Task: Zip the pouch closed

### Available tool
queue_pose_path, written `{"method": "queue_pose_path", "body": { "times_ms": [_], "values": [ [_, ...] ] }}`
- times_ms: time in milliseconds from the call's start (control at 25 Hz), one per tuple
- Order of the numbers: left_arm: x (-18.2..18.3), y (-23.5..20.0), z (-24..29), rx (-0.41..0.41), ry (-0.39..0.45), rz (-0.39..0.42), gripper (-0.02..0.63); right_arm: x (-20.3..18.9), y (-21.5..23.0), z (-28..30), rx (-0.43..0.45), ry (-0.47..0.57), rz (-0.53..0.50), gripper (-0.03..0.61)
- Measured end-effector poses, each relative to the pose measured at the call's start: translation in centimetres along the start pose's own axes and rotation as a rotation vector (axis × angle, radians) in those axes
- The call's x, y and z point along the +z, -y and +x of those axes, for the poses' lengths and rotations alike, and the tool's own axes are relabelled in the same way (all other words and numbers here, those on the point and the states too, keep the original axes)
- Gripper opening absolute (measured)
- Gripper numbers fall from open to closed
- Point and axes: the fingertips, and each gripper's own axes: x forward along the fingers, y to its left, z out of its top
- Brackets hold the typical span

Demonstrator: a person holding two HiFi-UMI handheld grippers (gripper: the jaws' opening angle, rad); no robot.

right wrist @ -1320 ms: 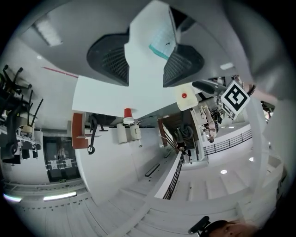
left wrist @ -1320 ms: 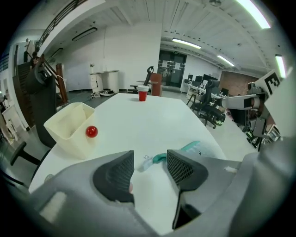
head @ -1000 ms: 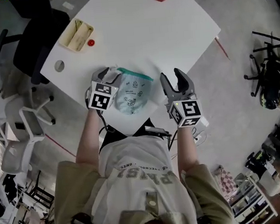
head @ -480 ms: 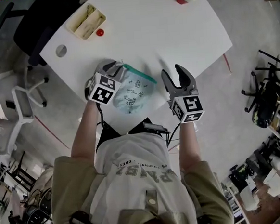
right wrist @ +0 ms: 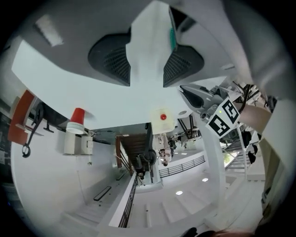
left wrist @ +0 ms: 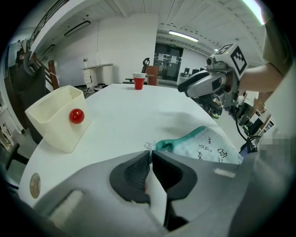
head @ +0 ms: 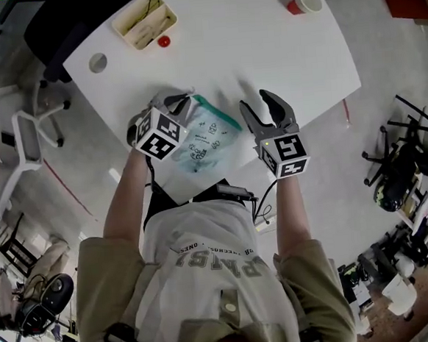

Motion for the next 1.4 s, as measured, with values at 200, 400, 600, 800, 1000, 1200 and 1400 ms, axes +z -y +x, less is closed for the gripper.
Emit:
{"method": "queue_pose_path", "body": {
  "times_ms": [200,400,600,800,1000,1200,1400],
  "values": [
    [-0.1,0.5,-0.3,-0.037,-0.01,0.07,0.025,0.8,-2.0,2.8,0.162,-0.057,-0.165,0.217],
    [0.3,0.6,-0.5,-0.055,0.001,0.093,0.025,0.5,-3.7,5.4,0.299,-0.153,-0.409,0.216],
    [0.5,0.4,-0.4,-0.066,0.016,0.089,0.025,-0.6,-4.8,7.6,0.379,-0.255,-0.641,0.216],
    [0.3,0.3,-0.5,-0.084,0.03,0.097,0.023,-2.2,-6.1,9.8,0.44,-0.321,-0.896,0.209],
    [0.9,0.4,-0.5,-0.097,0.035,0.098,0.023,-2.8,-7.1,10.5,0.533,-0.359,-1.005,0.201],
    [1.2,0.5,-0.7,-0.103,0.041,0.102,0.023,-3.8,-8.0,11.0,0.621,-0.403,-1.117,0.181],
    [1.2,0.7,-0.7,-0.116,0.047,0.096,0.021,-4.7,-8.3,11.0,0.687,-0.439,-1.185,0.16]
  ]
}}
